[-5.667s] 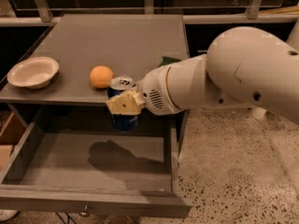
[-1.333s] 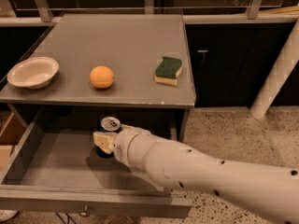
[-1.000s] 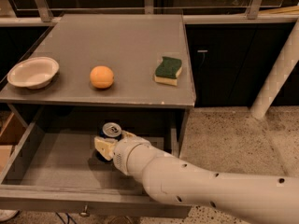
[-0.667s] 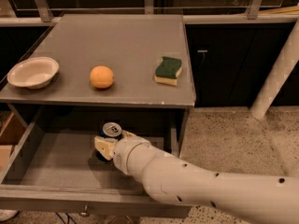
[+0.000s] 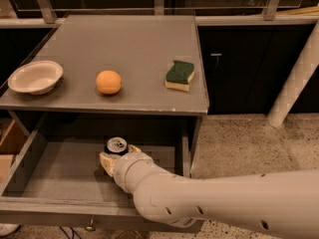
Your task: Place pepsi can into top drawer
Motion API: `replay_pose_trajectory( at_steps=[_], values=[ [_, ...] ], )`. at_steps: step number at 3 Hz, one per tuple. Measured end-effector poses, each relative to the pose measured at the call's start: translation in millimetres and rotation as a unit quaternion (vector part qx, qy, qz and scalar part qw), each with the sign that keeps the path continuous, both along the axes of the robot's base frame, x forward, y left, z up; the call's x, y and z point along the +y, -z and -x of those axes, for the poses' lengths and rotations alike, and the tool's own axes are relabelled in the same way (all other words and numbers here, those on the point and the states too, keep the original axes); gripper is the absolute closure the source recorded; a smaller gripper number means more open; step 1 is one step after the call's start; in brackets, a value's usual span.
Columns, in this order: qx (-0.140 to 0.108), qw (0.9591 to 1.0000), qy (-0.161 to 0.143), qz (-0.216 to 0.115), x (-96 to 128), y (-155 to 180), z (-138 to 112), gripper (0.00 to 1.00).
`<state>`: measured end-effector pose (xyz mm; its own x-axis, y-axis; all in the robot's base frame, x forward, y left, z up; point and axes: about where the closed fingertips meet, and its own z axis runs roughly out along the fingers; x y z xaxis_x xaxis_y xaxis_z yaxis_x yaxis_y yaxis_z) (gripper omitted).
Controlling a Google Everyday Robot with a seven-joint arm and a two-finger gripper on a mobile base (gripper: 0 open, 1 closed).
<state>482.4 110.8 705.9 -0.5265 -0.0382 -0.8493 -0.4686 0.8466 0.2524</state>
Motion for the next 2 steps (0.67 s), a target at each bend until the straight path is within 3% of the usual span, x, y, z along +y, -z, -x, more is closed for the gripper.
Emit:
replay_pose_trajectory(
  at_steps=[2],
  values=[
    [0.015,0.9994,0.019,0.023,13.4,27.5,-1.3,1.00]
  ],
)
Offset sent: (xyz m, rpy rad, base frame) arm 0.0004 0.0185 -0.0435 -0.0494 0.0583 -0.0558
